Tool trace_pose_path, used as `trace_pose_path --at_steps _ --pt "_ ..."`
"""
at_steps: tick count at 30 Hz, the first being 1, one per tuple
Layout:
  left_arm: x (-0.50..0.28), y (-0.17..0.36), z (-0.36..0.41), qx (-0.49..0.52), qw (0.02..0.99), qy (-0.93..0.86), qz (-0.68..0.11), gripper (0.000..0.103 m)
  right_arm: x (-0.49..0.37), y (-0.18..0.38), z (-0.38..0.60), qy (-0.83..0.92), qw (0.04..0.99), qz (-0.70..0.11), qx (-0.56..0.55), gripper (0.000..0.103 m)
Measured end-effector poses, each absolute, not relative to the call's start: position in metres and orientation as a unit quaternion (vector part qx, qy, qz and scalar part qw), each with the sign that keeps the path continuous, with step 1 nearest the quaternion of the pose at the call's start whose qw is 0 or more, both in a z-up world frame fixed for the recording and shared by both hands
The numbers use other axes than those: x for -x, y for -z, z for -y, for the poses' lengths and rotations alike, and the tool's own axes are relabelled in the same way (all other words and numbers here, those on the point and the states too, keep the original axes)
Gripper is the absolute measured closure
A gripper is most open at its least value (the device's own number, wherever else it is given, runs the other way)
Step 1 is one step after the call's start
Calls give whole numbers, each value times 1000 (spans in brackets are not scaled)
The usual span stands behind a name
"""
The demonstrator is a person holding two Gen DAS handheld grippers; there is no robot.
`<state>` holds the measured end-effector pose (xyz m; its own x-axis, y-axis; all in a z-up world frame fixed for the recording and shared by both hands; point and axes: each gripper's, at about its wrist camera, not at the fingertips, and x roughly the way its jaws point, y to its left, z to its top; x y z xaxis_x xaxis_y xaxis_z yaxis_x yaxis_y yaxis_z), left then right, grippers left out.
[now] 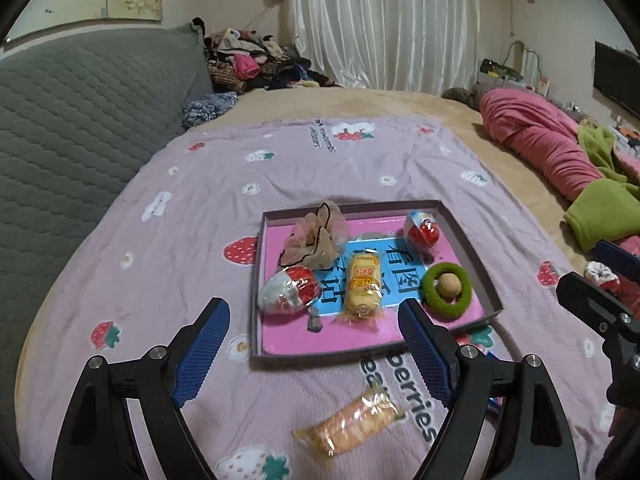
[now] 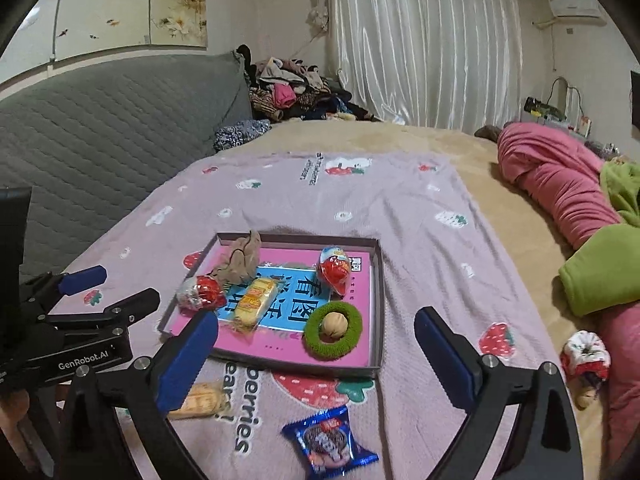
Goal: Organize objects
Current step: 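Withdraw both open tools from the tray toward the bagged cake and Oreo packet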
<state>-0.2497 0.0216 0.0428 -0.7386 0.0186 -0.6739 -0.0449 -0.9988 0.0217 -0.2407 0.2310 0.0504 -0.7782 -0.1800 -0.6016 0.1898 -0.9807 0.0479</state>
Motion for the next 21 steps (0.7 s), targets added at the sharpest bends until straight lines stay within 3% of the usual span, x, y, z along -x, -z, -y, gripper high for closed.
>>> trace_pose_path --at_steps 21 --pt "134 -95 -23 333 15 -942 -40 16 129 -96 -229 951 88 -34 -295 1"
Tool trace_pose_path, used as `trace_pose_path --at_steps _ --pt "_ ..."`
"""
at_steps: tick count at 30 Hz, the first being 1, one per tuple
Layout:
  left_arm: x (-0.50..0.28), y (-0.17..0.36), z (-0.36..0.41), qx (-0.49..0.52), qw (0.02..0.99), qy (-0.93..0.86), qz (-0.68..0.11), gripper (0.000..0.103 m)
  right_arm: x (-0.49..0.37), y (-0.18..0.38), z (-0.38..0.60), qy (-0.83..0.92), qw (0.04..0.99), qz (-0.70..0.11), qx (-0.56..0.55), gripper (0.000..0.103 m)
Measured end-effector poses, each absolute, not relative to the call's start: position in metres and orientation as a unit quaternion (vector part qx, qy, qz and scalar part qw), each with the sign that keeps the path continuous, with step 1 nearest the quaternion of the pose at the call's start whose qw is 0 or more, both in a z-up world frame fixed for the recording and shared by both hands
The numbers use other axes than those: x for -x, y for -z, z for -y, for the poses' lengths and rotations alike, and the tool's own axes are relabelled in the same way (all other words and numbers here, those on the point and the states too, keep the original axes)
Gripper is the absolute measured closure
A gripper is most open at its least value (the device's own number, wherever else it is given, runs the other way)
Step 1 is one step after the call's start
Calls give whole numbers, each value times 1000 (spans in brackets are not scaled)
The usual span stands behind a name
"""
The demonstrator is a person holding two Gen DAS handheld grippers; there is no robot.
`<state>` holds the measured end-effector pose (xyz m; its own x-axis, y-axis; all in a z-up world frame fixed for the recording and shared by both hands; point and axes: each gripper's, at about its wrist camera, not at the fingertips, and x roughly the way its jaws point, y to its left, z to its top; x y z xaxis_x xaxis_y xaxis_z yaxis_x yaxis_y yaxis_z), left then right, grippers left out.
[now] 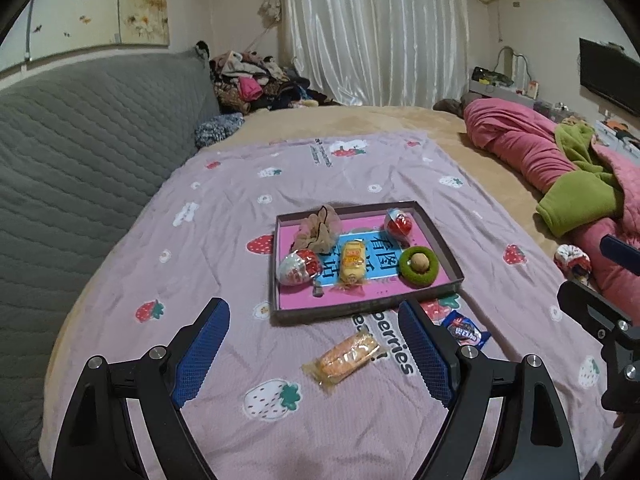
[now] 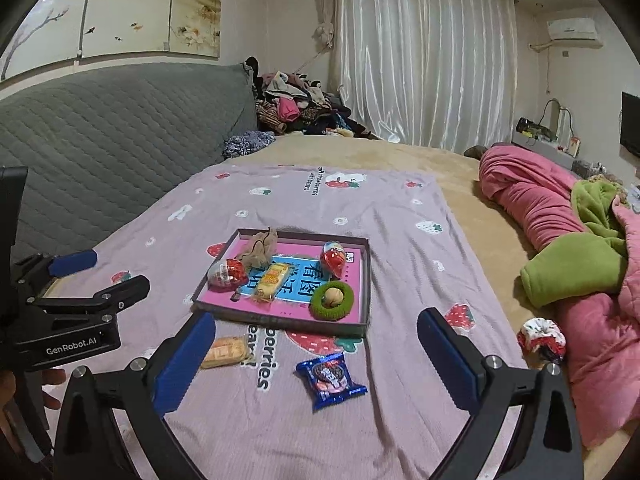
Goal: Organize objects
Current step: 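Withdraw both open tools from the tray toward the bagged cake and Oreo packet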
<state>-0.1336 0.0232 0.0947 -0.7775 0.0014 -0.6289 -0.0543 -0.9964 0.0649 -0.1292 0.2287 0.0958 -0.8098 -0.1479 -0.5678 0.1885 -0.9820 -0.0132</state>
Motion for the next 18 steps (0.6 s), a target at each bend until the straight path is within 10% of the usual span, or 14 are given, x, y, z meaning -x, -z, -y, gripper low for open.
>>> trace_pose_path --at_steps 18 --pt "79 -71 -24 349 33 -935 -45 16 78 -78 -226 945 87 -50 -311 1"
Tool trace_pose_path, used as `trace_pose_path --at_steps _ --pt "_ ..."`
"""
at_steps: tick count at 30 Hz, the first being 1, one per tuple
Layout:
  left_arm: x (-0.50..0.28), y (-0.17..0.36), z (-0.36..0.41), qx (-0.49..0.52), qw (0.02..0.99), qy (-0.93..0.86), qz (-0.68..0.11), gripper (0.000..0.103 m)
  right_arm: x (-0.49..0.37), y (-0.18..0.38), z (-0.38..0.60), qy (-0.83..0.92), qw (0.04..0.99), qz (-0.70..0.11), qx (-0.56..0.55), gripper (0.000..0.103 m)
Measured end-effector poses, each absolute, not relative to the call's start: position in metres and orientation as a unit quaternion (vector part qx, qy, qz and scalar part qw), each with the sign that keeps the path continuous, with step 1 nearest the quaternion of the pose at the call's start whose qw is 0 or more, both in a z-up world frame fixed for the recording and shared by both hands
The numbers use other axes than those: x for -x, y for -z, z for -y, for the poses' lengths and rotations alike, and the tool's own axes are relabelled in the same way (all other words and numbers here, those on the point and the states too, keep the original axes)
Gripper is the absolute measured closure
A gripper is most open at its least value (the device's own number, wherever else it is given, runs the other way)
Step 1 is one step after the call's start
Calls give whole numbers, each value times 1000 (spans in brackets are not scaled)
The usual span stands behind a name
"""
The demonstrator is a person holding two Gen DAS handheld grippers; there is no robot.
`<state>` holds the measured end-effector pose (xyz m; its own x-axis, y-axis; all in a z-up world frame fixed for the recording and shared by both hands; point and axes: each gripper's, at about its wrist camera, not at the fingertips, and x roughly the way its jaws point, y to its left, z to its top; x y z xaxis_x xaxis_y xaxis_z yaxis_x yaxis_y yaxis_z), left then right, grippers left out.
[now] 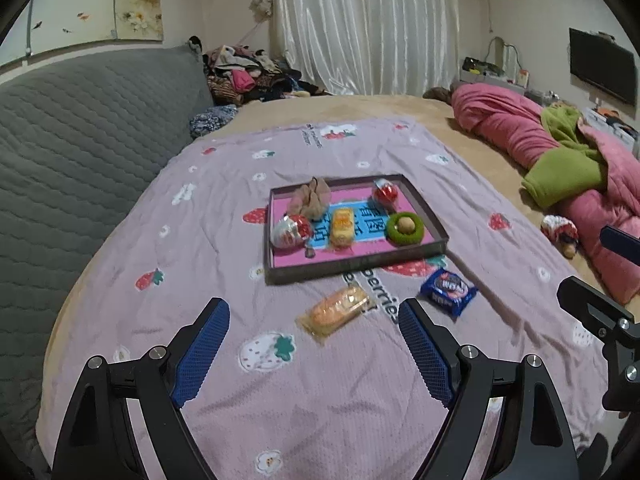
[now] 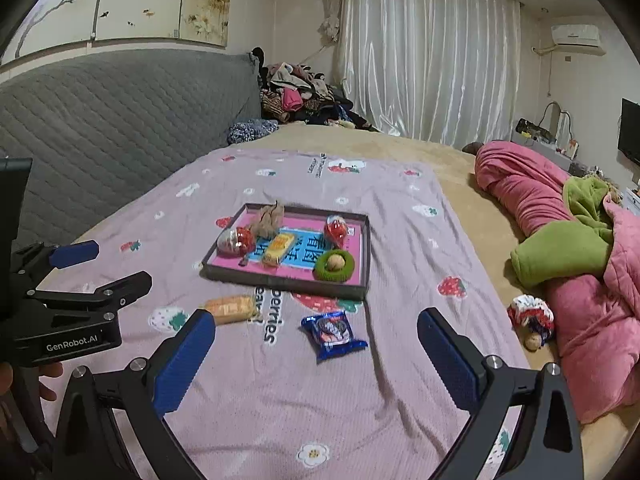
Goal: Organize objects
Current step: 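Withdraw both open tools from the tray toward the bagged cake and Oreo packet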
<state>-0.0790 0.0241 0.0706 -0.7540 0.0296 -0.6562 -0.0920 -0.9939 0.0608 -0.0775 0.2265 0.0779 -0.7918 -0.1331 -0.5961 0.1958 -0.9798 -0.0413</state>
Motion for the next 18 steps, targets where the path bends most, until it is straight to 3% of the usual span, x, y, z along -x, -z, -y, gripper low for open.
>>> trace_pose_path --at_steps 18 --pt "82 -4 -40 396 57 -914 -68 16 79 -24 -227 928 94 -63 -355 1"
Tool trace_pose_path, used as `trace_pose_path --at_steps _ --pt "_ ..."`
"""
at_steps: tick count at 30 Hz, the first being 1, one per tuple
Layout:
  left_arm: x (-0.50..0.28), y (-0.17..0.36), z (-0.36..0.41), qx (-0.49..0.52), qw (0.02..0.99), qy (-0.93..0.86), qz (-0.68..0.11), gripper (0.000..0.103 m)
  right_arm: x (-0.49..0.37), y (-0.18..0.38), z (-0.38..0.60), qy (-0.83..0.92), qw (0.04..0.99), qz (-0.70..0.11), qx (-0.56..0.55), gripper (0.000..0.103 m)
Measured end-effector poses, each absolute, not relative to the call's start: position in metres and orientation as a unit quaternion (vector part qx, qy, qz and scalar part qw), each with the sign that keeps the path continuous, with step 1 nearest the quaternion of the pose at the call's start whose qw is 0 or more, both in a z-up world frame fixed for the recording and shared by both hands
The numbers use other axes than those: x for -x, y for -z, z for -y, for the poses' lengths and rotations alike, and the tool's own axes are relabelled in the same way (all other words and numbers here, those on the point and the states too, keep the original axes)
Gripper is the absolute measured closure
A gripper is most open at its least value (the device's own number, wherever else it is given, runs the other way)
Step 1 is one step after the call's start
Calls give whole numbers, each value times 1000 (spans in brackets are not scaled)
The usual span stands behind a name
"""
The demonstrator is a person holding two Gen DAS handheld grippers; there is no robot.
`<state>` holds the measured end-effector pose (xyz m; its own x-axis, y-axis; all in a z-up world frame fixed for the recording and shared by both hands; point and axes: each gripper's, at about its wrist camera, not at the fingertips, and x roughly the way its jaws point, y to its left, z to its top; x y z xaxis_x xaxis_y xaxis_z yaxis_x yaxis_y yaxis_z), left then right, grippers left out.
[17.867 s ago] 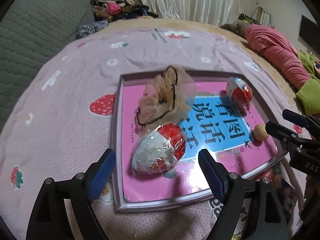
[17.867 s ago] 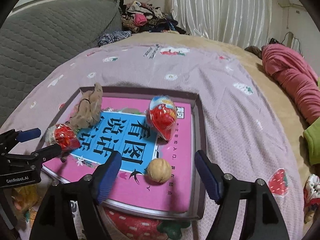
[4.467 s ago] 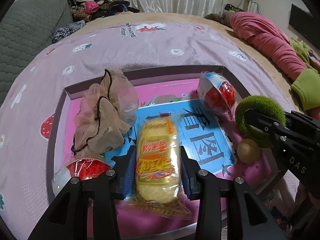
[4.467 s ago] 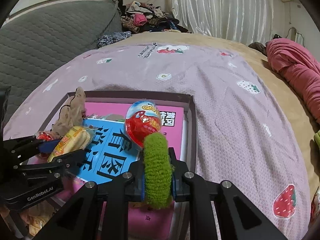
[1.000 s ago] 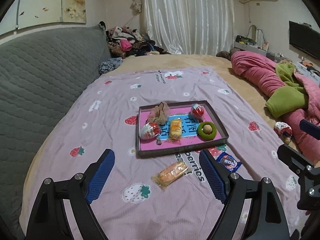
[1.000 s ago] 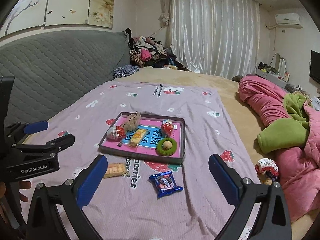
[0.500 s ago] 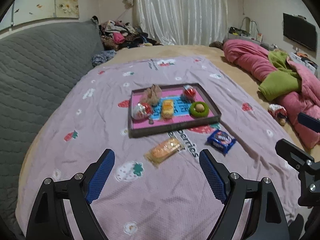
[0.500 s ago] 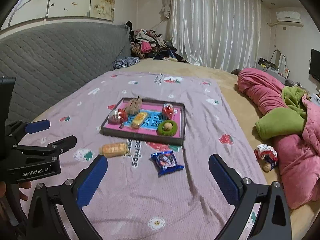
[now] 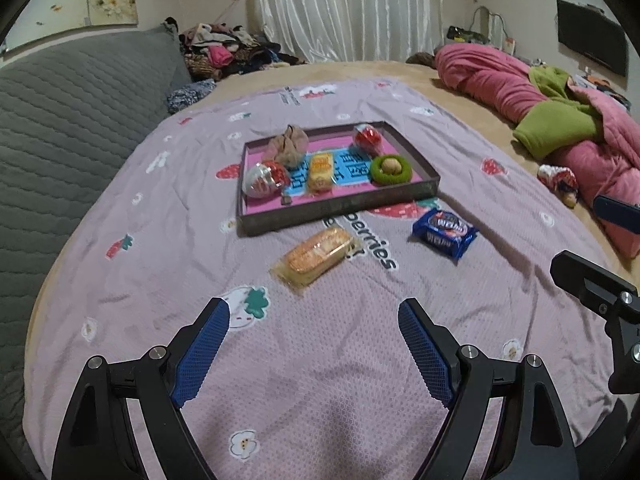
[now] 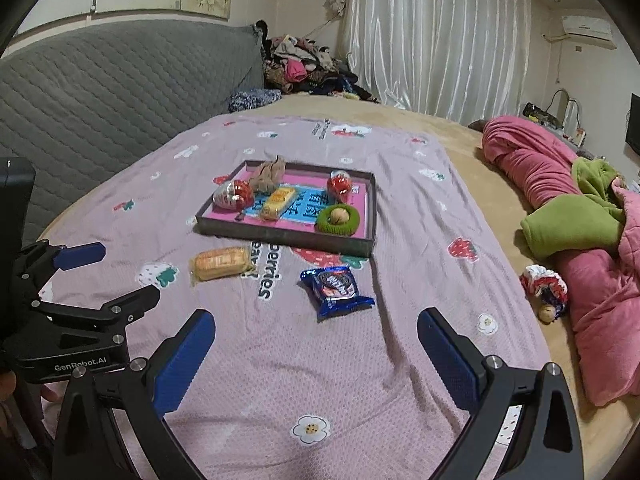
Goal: Organize objects
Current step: 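Withdraw both open tools from the tray toward the bagged cake and Oreo packet, then grasp the bagged cake with left tool while right tool grasps the blue Oreo packet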
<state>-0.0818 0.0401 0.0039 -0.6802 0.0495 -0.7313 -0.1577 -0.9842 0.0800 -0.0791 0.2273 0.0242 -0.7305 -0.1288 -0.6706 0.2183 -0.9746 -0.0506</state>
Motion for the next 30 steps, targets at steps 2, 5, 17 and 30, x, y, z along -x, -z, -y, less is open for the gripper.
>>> trace_pose_path --at_steps 2,5,17,30 --pt "85 2 -40 397 62 -913 -66 16 83 -19 -227 927 96 -65 -358 1" --pt "90 9 -40 395 62 -914 -66 16 89 -10 -226 925 97 -68 -362 1" --pt "124 45 -37 414 69 -904 -79 16 124 29 -225 912 102 -74 -391 1" --pt "171 77 -42 433 84 -893 -91 16 178 64 -231 897 97 -78 -424 1"
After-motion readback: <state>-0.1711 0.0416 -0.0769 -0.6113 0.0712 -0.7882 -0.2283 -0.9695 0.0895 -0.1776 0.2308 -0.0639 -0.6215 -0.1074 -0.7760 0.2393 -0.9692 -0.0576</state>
